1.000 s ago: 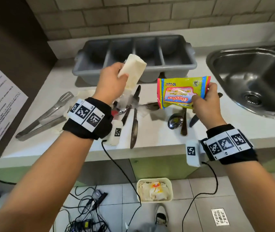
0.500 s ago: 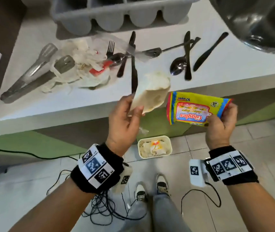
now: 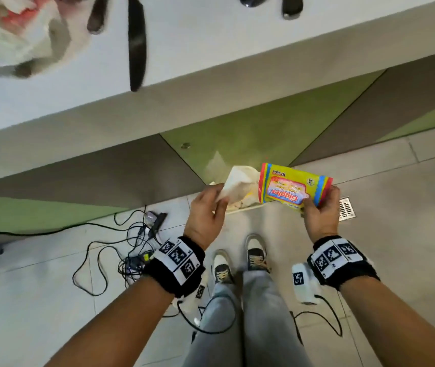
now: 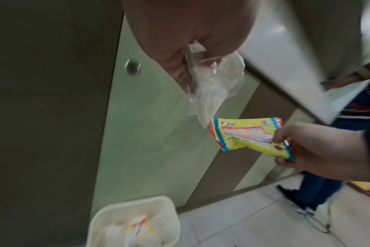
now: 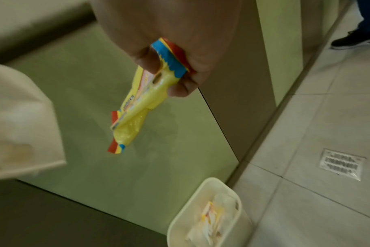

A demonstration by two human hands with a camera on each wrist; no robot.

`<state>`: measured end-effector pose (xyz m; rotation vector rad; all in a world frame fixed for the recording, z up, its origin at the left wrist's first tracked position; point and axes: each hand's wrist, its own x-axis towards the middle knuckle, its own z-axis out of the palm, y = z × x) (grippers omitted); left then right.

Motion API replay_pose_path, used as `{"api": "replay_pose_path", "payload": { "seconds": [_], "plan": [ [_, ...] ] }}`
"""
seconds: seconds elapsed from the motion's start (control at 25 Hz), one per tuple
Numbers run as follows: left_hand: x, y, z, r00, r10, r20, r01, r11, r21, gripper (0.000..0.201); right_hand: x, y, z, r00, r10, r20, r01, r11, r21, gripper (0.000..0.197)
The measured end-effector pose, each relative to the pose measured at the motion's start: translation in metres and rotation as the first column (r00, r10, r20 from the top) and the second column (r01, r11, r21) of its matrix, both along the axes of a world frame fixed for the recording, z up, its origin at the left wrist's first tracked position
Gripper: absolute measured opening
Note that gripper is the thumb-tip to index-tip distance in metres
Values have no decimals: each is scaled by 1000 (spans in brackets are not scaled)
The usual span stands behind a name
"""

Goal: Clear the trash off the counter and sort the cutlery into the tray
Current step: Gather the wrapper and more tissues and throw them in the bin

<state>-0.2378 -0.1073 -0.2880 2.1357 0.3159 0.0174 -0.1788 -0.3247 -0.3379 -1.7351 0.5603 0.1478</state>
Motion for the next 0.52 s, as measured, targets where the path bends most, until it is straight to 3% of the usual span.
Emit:
{"api": "replay_pose_path", "payload": {
  "seconds": [0.12, 0.24, 0.52],
  "plan": [
    [18, 0, -58, 965, 75, -252, -96, 993, -69, 38, 5, 7, -48, 991, 47, -121, -56, 996, -69, 35],
    [38, 1, -99, 908, 119, -401, -161, 984, -71, 41, 14, 15, -82, 981, 37, -192, -64, 989, -136, 39],
    [71, -6, -185, 875, 6, -485, -39, 998, -58, 40, 33, 26, -159, 953, 78, -293, -132, 977, -169, 36]
  ]
}}
